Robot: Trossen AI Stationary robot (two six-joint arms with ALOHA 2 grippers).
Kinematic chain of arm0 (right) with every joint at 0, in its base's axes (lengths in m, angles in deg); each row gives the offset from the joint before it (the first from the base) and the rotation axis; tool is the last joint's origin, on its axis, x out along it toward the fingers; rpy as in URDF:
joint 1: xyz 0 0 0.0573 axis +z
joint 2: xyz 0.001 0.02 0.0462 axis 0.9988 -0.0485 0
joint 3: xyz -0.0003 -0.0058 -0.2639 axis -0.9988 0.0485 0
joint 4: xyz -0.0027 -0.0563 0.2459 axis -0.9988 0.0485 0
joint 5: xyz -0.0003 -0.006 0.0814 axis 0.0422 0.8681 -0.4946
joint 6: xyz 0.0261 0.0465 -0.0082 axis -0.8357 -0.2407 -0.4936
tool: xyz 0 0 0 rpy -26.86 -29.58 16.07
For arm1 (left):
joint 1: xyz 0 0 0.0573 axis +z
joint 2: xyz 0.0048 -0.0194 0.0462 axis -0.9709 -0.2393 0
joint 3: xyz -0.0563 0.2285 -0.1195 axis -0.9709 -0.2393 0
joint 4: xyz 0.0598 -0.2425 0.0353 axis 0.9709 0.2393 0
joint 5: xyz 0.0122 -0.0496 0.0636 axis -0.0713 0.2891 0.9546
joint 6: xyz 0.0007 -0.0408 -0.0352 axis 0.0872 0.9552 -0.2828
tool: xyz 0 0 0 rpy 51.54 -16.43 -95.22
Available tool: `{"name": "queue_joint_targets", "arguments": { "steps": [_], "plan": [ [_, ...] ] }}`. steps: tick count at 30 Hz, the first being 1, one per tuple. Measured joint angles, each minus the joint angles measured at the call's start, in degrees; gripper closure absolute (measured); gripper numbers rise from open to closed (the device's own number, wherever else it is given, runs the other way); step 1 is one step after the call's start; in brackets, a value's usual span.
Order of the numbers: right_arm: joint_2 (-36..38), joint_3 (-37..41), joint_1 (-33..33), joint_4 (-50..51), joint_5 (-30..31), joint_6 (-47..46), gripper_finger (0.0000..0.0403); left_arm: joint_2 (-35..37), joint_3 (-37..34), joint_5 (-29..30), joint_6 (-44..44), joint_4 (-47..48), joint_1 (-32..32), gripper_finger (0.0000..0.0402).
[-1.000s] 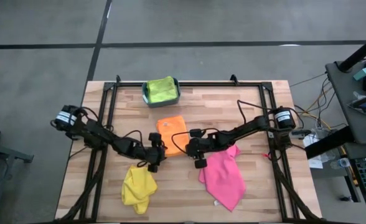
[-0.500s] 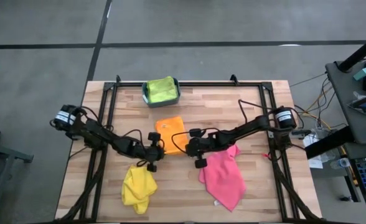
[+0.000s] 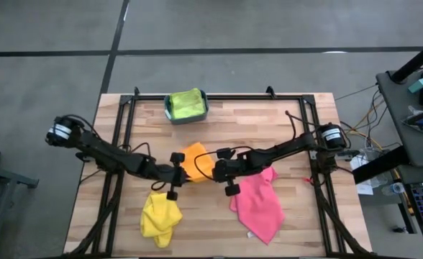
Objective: Fold microfiber towels
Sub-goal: Fold the orange towel
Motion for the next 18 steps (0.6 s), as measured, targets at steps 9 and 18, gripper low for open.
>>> {"name": "queue_joint_targets", "arguments": {
  "steps": [9,18],
  "plan": [
    [0.1,-6.5,-2.9,3.0,1.9,6.7,0.0394,6.5,-2.6,0.0,5.3,4.6,0.0,0.0399],
    [0.1,-8.0,-7.6,-0.5,0.1,10.2,0.0394,7.0,-3.8,0.4,7.8,5.9,0.1,0.0399]
  ]
}}
